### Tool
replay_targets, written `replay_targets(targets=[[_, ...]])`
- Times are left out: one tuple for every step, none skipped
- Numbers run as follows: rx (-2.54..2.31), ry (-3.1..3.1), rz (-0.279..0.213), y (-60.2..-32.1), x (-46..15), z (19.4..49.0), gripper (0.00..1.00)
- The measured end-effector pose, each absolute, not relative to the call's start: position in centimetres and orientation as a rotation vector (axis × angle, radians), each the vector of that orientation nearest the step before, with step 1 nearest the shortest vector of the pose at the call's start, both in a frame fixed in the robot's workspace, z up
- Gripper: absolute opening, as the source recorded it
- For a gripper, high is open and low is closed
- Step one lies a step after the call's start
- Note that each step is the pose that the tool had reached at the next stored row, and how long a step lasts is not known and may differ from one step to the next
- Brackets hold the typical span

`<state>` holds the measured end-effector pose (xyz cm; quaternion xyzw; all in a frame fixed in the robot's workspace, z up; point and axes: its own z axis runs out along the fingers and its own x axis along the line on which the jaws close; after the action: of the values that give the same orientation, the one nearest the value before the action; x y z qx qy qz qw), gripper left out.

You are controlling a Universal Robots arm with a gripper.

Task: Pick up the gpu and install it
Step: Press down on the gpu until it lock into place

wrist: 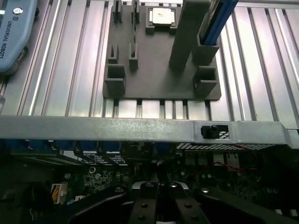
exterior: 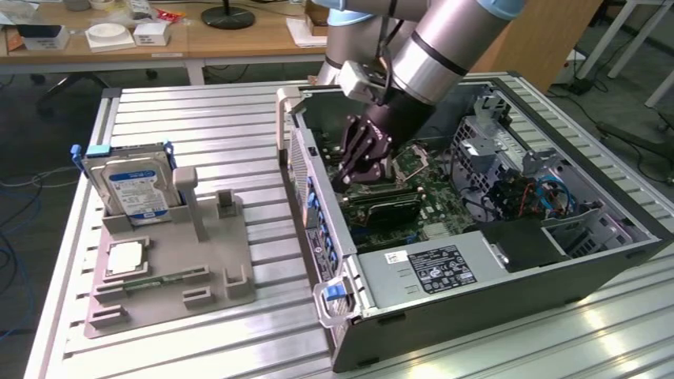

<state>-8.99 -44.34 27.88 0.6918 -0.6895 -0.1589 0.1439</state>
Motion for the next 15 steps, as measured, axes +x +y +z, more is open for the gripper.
replay_targets(targets=[[1.989,-1.983,-0.466,-44.34,-8.98,27.88,0.1],[1.983,-1.977,-0.474,-44.34,-8.96,27.88,0.1],[1.977,-1.971,-0.483,-44.35,-8.93,27.88,0.1],[1.972,-1.967,-0.49,-44.38,-8.9,27.89,0.1],[1.97,-1.965,-0.492,-44.44,-8.89,27.88,0.1],[1.97,-1.963,-0.494,-44.53,-8.89,27.85,0.1],[1.97,-1.962,-0.495,-44.61,-8.89,27.82,0.1],[1.969,-1.96,-0.496,-44.7,-8.89,27.78,0.1],[1.968,-1.959,-0.498,-44.81,-8.89,27.75,0.1],[1.968,-1.958,-0.498,-44.89,-8.89,27.72,0.1],[1.968,-1.957,-0.499,-44.96,-8.89,27.7,0.1],[1.968,-1.956,-0.5,-45.03,-8.89,27.68,0.1],[1.967,-1.955,-0.5,-45.08,-8.9,27.66,0.1],[1.967,-1.955,-0.5,-45.1,-8.9,27.65,0.1],[1.968,-1.955,-0.5,-45.11,-8.9,27.63,0.1]])
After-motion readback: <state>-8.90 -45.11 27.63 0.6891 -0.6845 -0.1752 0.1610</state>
